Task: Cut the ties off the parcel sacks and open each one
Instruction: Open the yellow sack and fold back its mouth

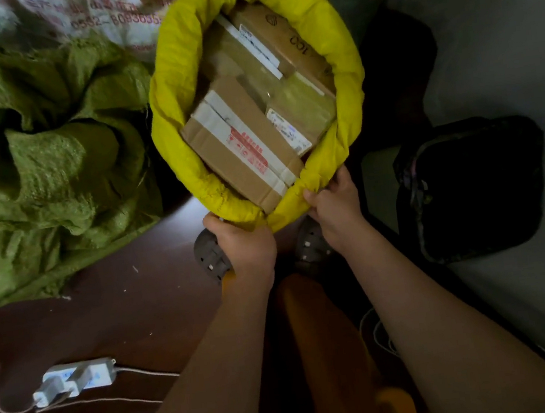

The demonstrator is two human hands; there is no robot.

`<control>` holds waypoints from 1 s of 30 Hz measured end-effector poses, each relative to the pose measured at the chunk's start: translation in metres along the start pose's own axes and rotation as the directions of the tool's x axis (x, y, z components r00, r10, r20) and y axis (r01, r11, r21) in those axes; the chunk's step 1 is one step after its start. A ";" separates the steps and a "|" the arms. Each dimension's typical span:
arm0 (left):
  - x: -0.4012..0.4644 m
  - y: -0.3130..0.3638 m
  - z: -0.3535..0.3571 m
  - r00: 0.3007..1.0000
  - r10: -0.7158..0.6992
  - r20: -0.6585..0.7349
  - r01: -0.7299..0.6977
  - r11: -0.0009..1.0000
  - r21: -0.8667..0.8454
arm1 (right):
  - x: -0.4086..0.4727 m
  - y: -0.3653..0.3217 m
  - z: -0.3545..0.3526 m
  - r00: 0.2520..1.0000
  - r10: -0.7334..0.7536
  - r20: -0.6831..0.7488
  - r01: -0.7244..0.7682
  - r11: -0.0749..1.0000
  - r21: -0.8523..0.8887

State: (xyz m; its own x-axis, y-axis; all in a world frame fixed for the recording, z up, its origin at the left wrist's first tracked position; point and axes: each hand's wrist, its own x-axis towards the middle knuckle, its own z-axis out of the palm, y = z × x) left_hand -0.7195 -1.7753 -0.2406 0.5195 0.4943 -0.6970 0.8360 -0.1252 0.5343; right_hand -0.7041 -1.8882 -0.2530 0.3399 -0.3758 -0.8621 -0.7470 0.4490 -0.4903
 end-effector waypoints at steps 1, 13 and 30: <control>-0.002 -0.001 0.000 0.998 -0.062 -0.011 0.062 0.997 0.052 | -0.001 0.003 -0.003 0.998 0.012 -0.054 -0.014 1.000 -0.027; -0.002 0.074 -0.024 0.920 0.348 -0.181 -0.303 0.923 0.237 | -0.014 -0.036 -0.012 0.958 -0.275 -0.074 0.204 0.844 -0.496; 0.058 0.149 -0.001 0.965 0.095 0.244 -0.121 0.988 0.092 | 0.010 -0.092 -0.025 0.936 -0.344 -0.074 0.284 0.863 -0.417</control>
State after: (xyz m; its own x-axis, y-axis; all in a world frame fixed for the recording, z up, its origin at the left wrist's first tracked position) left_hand -0.5650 -1.7639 -0.2010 0.6239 0.2557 -0.7385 0.7800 -0.2629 0.5679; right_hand -0.6469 -1.9535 -0.2131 0.5329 -0.5663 -0.6287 -0.7864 -0.0571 -0.6151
